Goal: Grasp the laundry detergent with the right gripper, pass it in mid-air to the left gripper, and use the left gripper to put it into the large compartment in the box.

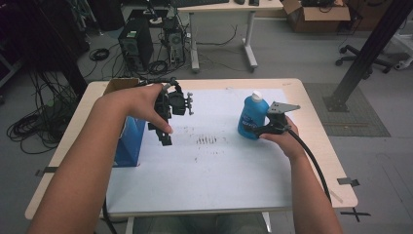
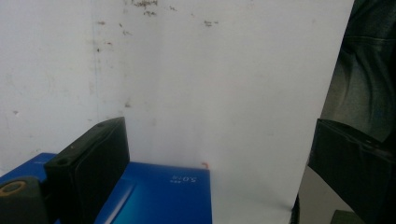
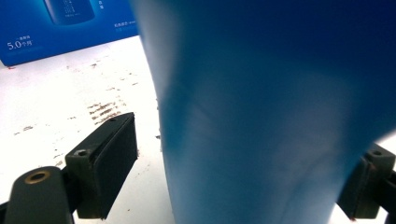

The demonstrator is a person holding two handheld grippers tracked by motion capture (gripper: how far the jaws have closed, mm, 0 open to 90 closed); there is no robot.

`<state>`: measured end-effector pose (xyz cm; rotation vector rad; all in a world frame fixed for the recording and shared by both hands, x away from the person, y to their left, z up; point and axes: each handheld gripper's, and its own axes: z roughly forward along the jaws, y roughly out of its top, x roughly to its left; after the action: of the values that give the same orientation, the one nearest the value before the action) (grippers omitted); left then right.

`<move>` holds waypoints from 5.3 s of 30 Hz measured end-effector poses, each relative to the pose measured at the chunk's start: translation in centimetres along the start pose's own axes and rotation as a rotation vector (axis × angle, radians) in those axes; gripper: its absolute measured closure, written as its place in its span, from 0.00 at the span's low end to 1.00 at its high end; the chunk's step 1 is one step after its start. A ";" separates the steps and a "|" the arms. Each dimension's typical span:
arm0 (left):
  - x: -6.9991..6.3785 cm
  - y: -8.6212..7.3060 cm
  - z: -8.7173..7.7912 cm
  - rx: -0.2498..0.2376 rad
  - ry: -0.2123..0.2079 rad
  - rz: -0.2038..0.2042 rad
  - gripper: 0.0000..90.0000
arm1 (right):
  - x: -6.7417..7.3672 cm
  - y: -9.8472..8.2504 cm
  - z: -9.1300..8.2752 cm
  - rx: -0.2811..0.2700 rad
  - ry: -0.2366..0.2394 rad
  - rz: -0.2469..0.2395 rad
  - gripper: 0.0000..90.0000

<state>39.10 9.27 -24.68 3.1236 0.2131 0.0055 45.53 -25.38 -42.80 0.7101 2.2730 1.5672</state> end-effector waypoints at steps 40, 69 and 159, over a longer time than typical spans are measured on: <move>0.2 0.2 0.1 -0.002 -0.004 -0.001 0.06 | -0.2 -1.0 0.1 -0.053 -0.016 -0.024 0.49; 0.2 0.5 -1.5 -0.016 0.009 -0.005 0.06 | 0.0 7.7 -4.8 -0.095 0.091 -0.113 0.50; -1.4 4.9 -5.4 -0.024 0.013 0.090 0.06 | 10.7 8.1 2.8 -0.020 0.561 -0.313 0.50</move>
<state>38.40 4.27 -19.25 3.1070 0.0723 0.0291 39.82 -15.01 -35.88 -0.1224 2.5699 1.7820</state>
